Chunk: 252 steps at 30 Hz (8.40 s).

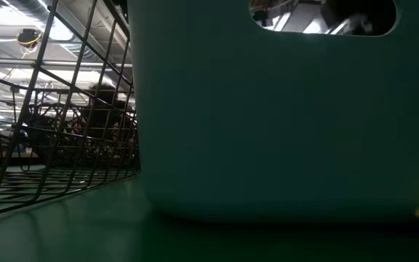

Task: Sort microfiber towel by color & place in baskets
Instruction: Put the green towel into the black basket

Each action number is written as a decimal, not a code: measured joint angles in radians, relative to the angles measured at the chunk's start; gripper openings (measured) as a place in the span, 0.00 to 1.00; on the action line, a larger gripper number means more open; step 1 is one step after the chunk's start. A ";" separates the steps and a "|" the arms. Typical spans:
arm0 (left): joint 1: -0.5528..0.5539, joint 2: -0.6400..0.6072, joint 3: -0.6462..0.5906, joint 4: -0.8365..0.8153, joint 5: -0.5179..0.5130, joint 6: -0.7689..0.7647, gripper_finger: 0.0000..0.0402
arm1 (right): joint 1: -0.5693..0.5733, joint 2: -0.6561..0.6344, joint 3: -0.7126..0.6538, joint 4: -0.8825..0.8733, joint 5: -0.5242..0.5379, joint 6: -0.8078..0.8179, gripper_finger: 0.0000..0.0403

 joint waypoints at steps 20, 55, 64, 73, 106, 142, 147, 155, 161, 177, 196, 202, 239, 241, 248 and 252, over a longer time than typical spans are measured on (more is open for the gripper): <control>-0.033 0.316 0.000 0.549 0.024 0.000 0.30 | 0.000 -0.001 0.481 0.047 0.370 -0.156 0.01; -0.163 0.531 0.000 1.035 0.105 -0.003 0.30 | 0.000 0.000 0.480 0.430 0.363 -0.448 0.00; -0.186 0.531 0.000 1.035 0.034 -0.005 0.30 | 0.000 0.000 0.480 0.361 0.371 -0.445 0.00; -0.219 0.531 0.000 1.035 0.031 -0.005 0.30 | 0.000 0.000 0.480 0.371 0.442 -0.445 0.01; -0.212 0.529 0.000 1.082 -0.048 0.046 0.03 | 0.000 0.000 0.480 0.636 0.380 -0.448 0.01; 0.146 -0.189 0.002 0.550 -0.129 0.081 0.01 | 0.000 -0.021 0.499 -0.017 0.363 -0.185 0.39; 0.196 -0.273 0.002 0.334 -0.194 0.073 0.01 | 0.000 -0.021 0.346 -0.017 0.314 -0.132 0.39; 0.247 -0.267 0.001 -0.088 -0.241 -0.042 0.01 | 0.000 -0.021 0.130 0.008 0.189 -0.009 0.39; 0.270 -0.174 0.001 -0.238 -0.257 -0.108 0.03 | 0.000 -0.021 0.009 0.037 0.170 0.013 0.39; 0.279 0.024 0.000 -0.245 -0.474 -0.157 0.17 | 0.000 -0.021 -0.075 0.029 0.178 0.012 0.39; 0.307 -0.098 0.000 -0.467 -0.396 -0.189 0.27 | 0.000 -0.021 -0.076 0.064 0.190 0.083 0.39; 0.306 -0.113 0.000 -0.451 -0.216 -0.192 0.27 | 0.000 -0.021 -0.076 0.078 0.190 0.092 0.39; 0.306 -0.112 0.000 -0.321 -0.111 -0.215 0.27 | 0.000 -0.021 -0.344 0.279 0.168 0.159 0.03; 0.299 -0.112 0.000 -0.299 -0.064 -0.216 0.27 | 0.000 -0.021 -0.303 0.262 0.169 0.129 0.01; 0.232 -0.099 0.000 -0.193 -0.017 -0.209 0.27 | 0.000 -0.021 -0.148 0.172 0.180 0.102 0.01; 0.188 -0.081 0.000 -0.124 -0.017 -0.207 0.27 | 0.000 -0.021 -0.047 0.126 0.203 0.086 0.01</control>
